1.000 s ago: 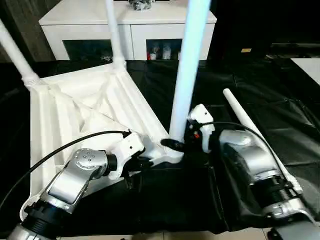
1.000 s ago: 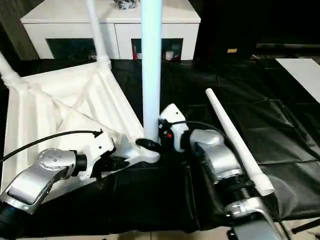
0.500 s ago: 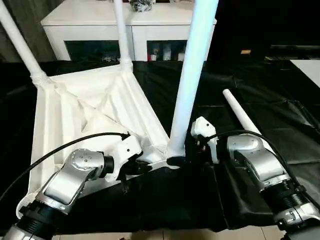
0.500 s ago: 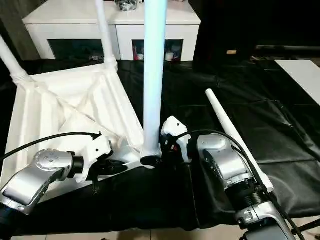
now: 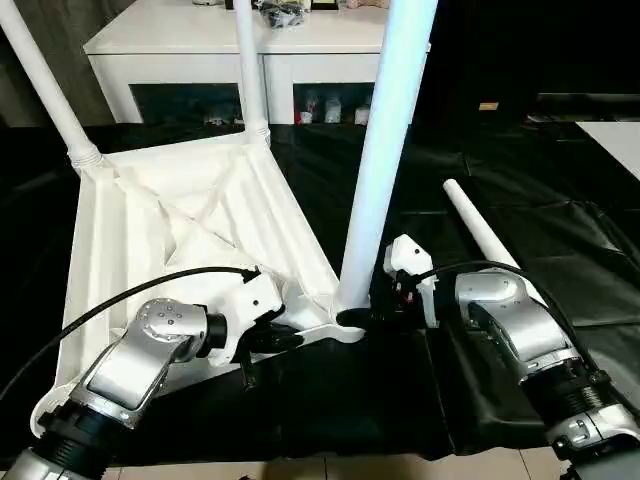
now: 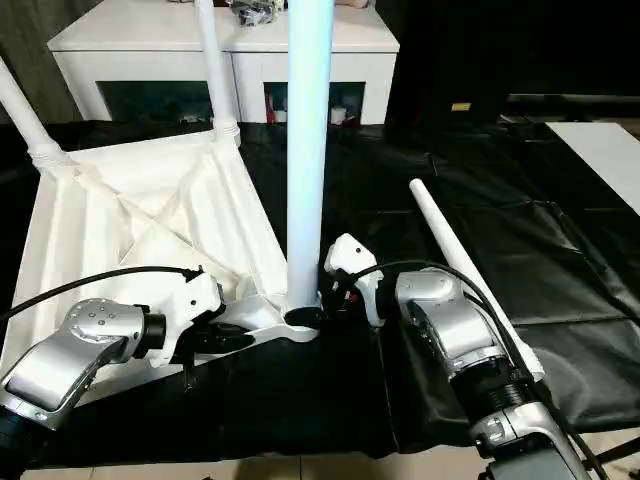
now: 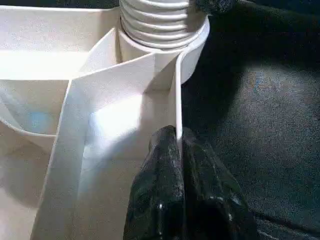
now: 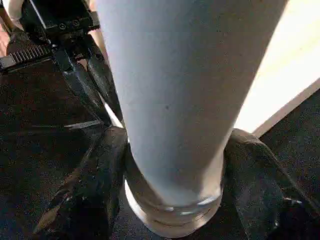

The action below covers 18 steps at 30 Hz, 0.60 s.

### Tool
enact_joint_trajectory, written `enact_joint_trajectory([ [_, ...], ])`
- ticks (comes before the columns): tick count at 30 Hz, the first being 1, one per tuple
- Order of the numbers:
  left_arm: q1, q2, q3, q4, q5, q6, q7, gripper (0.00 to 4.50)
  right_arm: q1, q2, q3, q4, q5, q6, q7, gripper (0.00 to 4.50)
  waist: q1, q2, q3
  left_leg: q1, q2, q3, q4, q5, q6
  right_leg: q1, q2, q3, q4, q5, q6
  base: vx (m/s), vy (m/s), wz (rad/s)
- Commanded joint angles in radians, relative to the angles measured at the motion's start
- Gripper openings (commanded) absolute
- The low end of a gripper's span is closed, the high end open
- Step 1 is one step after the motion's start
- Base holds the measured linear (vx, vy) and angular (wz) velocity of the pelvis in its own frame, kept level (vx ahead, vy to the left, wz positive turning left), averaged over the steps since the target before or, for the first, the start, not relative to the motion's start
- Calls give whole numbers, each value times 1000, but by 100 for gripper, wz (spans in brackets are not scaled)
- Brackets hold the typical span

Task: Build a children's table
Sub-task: Rotate leg to tighten

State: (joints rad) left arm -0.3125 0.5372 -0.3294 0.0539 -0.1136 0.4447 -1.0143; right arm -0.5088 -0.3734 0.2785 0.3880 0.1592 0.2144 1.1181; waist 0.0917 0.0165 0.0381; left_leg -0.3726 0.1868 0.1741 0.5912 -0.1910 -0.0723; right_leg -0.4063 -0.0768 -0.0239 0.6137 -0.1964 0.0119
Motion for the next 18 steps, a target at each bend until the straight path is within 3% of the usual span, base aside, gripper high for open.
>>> enact_joint_trajectory([
  [1,-9,-7,-18,-7,-14,-19,-34,0,1,9,17,21,-19,-8,3,259,-2,1,-56,13,31,-4,-68,-171,37,48,-45,25,-56,-38,-264,0,0,0],
  [8,-8,-23,-19,2,-12,-14,-23,0,12,48,-13,55,-8,22,-67,257,-6,2,-53,15,31,-6,-73,-204,23,48,-46,26,-60,-86,-259,0,0,0],
  [11,-18,-59,-11,29,0,6,35,0,4,102,-57,104,-5,60,-188,253,-10,3,-49,17,31,-6,-78,-250,2,44,-48,28,-69,-173,-240,0,0,0],
  [16,-80,-202,42,125,46,80,274,0,-5,238,-154,176,-2,149,-489,251,-29,-3,-39,22,27,-16,-88,-348,-44,38,-53,27,-92,-414,-162,0,0,0],
  [18,-105,-260,65,173,71,100,382,0,1,289,-185,203,-22,157,-633,249,-35,-4,-39,19,25,-19,-90,-349,-47,35,-55,27,-96,-458,-136,0,0,0],
])
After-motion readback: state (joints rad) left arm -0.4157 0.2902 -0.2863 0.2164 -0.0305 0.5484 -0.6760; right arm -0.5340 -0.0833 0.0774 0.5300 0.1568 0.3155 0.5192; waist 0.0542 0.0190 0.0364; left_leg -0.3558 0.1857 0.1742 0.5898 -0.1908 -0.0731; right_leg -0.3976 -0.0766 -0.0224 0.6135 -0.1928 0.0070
